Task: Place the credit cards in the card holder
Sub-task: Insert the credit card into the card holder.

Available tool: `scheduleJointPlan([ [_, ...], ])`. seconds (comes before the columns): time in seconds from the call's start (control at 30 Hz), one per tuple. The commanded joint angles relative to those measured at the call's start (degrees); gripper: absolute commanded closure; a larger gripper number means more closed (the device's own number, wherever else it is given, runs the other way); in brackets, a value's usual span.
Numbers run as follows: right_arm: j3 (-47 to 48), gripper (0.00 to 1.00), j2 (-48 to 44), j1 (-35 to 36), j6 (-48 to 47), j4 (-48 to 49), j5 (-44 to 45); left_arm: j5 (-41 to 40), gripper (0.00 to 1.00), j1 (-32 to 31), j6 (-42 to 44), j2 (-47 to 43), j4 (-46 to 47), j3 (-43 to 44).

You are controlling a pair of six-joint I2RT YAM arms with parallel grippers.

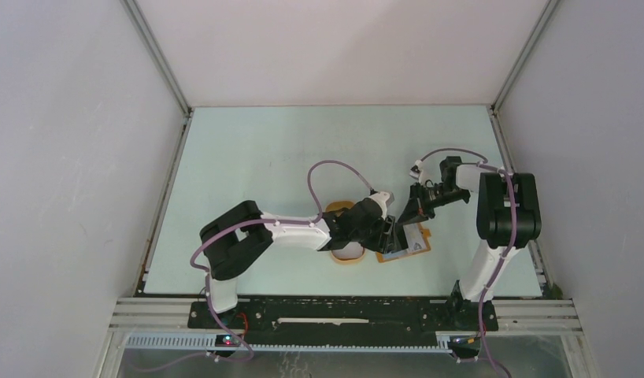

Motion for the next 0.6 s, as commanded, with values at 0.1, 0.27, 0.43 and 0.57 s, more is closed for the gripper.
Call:
scheduleJointPlan([
  [0.1, 2.54, 0.92, 1.27, 0.79, -1.41, -2.33, 0.36, -0.14, 0.45, 0.78, -0.83, 0.11, -1.98, 2.44],
  [0.27, 2.87, 0.88, 1.83, 0.86, -2.46, -3.24, 0.16, -3.31, 0.47, 0.71, -1.34, -1.44, -7.76, 2.82],
  [0.43, 3.09, 0.87, 2.03, 0.91, -2.77, -3.39, 0.12, -8.14, 0.65, 0.6, -1.62, -2.29, -12.05, 2.62],
  [0.57, 3.14, 0.86, 1.88, 1.17, -2.93, -3.52, 0.33, -9.31, 0.73, 0.6, -1.4, -2.37, -13.44, 2.75],
])
